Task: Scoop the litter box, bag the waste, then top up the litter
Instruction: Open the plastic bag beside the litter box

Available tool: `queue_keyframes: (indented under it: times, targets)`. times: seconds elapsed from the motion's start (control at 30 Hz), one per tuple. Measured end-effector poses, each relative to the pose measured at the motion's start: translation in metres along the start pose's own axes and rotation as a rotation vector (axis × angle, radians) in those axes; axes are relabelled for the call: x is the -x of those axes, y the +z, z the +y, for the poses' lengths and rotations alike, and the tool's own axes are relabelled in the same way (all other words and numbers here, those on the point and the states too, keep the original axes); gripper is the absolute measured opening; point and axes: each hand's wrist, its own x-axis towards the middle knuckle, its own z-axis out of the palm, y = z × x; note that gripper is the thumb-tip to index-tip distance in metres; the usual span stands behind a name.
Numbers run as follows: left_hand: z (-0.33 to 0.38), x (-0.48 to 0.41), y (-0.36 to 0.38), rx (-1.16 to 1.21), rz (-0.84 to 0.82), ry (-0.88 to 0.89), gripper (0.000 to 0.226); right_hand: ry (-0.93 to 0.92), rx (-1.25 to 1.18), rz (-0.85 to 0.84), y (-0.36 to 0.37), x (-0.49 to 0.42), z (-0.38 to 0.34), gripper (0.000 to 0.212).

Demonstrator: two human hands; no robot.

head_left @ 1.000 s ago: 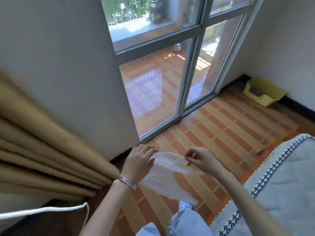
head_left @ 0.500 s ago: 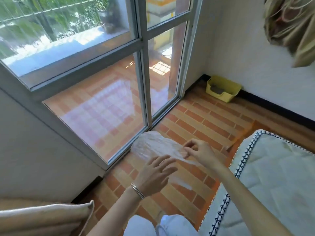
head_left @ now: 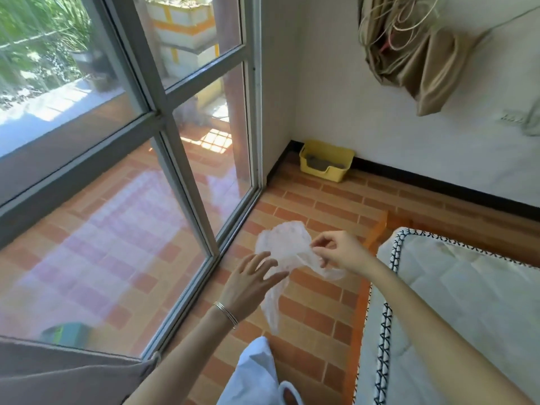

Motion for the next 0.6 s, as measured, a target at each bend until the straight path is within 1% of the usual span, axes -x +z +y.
queue_keyframes:
  times: [0.03, 0.1, 0.17, 0.23, 0.33, 0.43, 0.53, 0.6]
  targets:
    - [-0.011, -0.012, 0.0, 0.017, -0.033, 0.015, 0.063, 0.012, -0.01, 0.012, -0.006, -0.01, -0.002, 0.009]
    - [-0.032, -0.034, 0.0, 0.027, -0.077, 0.033, 0.05, 0.029, -0.02, 0.047, -0.018, -0.028, -0.007, 0.011]
    - [-0.053, -0.057, 0.0, 0.024, -0.09, 0.003, 0.039, 0.04, -0.026, 0.082, -0.031, -0.046, -0.013, 0.012]
    - [-0.072, -0.079, 0.0, 0.037, -0.065, -0.047, 0.035, 0.047, -0.029, 0.108, -0.044, -0.063, -0.016, 0.012]
    - [-0.093, -0.11, 0.003, 0.089, 0.016, -0.078, 0.029, 0.06, -0.037, 0.13, -0.058, -0.085, -0.015, 0.015]
    - [-0.112, -0.14, 0.006, 0.215, 0.004, -0.116, 0.045, 0.039, 0.066, 0.151, -0.066, -0.104, -0.011, 0.015]
    - [-0.125, -0.166, 0.01, 0.383, -0.039, -0.107, 0.065, 0.037, 0.304, 0.204, -0.075, -0.121, 0.006, 0.013]
    - [-0.131, -0.185, 0.009, 0.47, -0.074, -0.093, 0.076, -0.02, 0.468, 0.288, -0.082, -0.13, 0.019, 0.013]
